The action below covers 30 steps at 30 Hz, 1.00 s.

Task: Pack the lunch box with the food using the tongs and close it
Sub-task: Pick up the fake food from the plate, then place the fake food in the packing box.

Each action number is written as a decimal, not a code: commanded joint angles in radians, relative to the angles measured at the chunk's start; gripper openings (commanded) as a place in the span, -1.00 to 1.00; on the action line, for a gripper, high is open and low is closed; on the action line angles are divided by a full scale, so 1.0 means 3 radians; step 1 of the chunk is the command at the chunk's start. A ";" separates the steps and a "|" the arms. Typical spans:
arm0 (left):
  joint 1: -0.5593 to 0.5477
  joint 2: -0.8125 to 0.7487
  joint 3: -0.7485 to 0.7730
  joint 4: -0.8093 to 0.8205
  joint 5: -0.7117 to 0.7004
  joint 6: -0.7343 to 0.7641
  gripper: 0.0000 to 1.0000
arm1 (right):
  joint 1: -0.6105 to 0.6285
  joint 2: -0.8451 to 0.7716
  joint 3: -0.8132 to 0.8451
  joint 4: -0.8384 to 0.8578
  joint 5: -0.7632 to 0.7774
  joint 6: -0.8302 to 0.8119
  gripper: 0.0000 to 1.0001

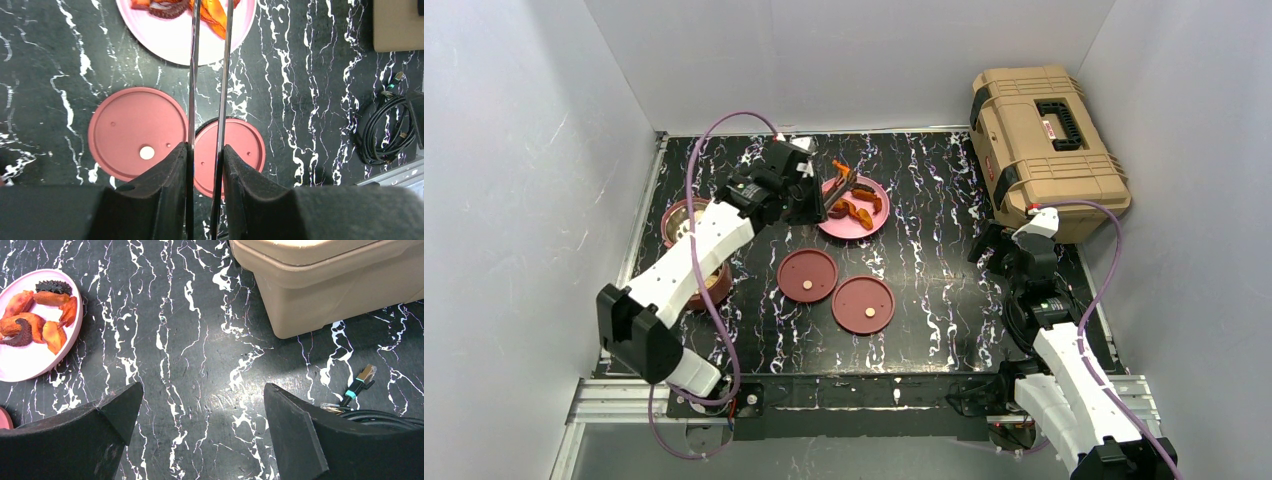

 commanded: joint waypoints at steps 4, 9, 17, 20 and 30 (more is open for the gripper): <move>0.0412 -0.0620 -0.0109 -0.0352 0.0076 0.0301 -1.00 | -0.0004 -0.0047 0.0028 0.0058 0.0066 -0.0019 1.00; 0.0708 -0.0945 -0.0144 -0.0799 0.0038 0.0506 -1.00 | -0.0004 -0.0072 0.0022 0.0069 0.0060 -0.0014 1.00; 0.0943 -0.1291 0.0011 -0.1769 -0.0023 0.0623 -1.00 | -0.0004 -0.0019 0.0006 0.0122 0.0002 0.0010 1.00; 0.0994 -0.1443 0.0033 -0.1974 -0.0195 0.0610 -1.00 | -0.0004 -0.0011 0.0006 0.0130 0.0009 0.0012 1.00; 0.1129 -0.1605 0.0264 -0.2699 -0.0640 0.0631 -1.00 | -0.0004 0.0019 0.0011 0.0139 0.0010 0.0011 1.00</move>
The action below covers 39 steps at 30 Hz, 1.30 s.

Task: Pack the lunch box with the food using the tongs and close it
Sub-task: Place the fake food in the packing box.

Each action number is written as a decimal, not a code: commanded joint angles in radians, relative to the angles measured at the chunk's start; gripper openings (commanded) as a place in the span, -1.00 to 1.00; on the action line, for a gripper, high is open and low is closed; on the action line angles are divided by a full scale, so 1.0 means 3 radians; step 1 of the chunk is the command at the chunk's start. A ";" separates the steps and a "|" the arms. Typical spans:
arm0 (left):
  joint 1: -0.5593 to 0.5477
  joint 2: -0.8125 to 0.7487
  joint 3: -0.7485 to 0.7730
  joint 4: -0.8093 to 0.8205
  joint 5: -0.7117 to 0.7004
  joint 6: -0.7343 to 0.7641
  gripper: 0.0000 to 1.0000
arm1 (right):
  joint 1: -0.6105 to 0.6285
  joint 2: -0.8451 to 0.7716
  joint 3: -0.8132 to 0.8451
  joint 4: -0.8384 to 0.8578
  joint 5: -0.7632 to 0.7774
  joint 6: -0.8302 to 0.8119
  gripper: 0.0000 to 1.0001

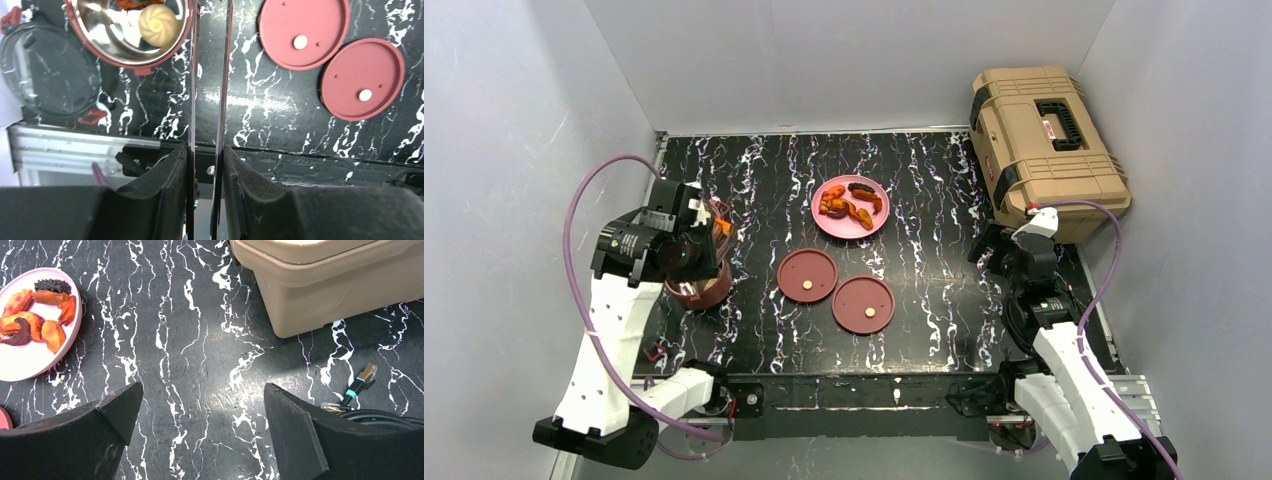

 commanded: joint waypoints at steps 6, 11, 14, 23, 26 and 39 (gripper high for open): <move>0.0073 -0.0085 0.0305 -0.0693 -0.0386 0.0036 -1.00 | -0.0004 -0.0021 0.0000 0.0134 -0.0004 0.0015 1.00; 0.0083 -0.0182 0.0169 -0.0755 -0.0458 -0.0020 -1.00 | -0.0004 -0.0023 -0.0008 0.0144 -0.0018 0.0021 1.00; 0.0088 -0.0198 0.0097 -0.0727 -0.0408 -0.0054 -1.00 | -0.0004 -0.0016 -0.0009 0.0151 -0.0020 0.0021 1.00; 0.0089 -0.0240 0.0245 -0.0890 -0.0553 -0.0099 -1.00 | -0.0004 0.0010 -0.0004 0.0143 -0.0009 0.0021 1.00; 0.0088 -0.0271 0.0221 -0.0982 -0.0466 -0.0159 -1.00 | -0.0004 0.0019 0.0001 0.0147 -0.0009 0.0020 1.00; 0.0093 -0.0329 -0.0254 -0.0862 -0.0330 -0.0228 -1.00 | -0.0004 0.0042 -0.0004 0.0150 -0.0019 0.0026 1.00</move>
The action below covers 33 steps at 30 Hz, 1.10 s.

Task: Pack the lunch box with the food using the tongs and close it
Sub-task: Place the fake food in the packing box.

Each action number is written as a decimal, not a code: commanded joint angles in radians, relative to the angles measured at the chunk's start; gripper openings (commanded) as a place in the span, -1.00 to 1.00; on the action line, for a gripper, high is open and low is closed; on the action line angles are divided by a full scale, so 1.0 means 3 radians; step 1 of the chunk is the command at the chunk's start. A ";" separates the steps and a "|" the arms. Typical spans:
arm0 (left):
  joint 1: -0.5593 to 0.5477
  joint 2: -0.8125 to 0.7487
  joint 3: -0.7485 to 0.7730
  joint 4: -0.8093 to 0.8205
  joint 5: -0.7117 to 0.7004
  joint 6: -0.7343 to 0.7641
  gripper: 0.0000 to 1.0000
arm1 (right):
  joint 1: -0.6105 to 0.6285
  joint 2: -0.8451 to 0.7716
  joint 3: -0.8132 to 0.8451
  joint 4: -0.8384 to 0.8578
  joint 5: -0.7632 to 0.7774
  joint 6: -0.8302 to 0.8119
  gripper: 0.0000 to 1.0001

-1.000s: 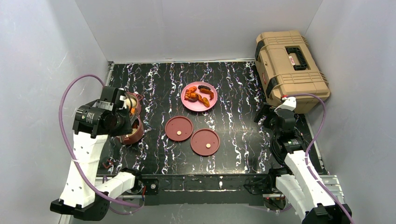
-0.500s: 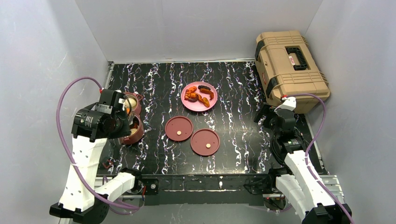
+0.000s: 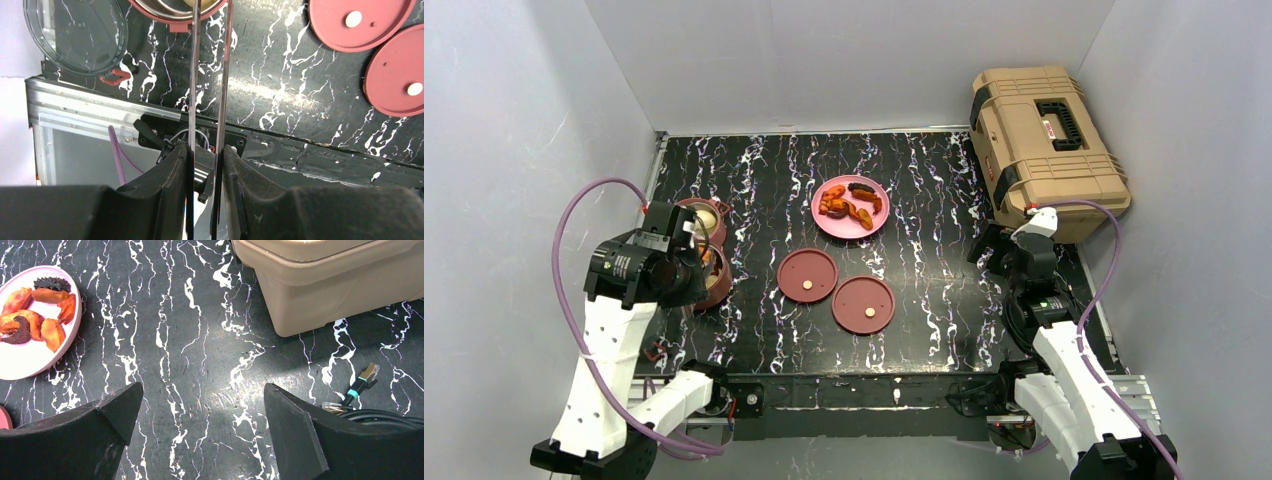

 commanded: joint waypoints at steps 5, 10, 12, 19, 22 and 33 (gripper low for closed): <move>0.0023 -0.0046 -0.0262 -0.0348 -0.0104 -0.0083 -1.00 | -0.0004 0.0013 -0.0004 0.0155 -0.0009 0.0026 1.00; 0.0024 -0.0052 -0.0346 -0.0273 -0.0046 -0.0088 -0.96 | -0.0004 0.0029 -0.0012 0.0175 -0.0024 0.0029 1.00; 0.0028 -0.0045 -0.0360 -0.0252 -0.0021 -0.0082 -0.87 | -0.0004 0.0036 -0.0010 0.0173 -0.0023 0.0030 1.00; 0.0028 -0.0032 -0.0320 -0.0254 -0.0042 -0.0065 -0.55 | -0.0004 0.0037 -0.0010 0.0175 -0.0015 0.0028 1.00; 0.0028 -0.0029 -0.0300 -0.0269 -0.0050 -0.0063 -0.46 | -0.0004 0.0044 -0.0009 0.0174 -0.0021 0.0028 1.00; 0.0030 -0.0027 -0.0228 -0.0300 -0.0050 -0.0058 -0.32 | -0.0004 0.0049 -0.0014 0.0176 -0.0028 0.0028 1.00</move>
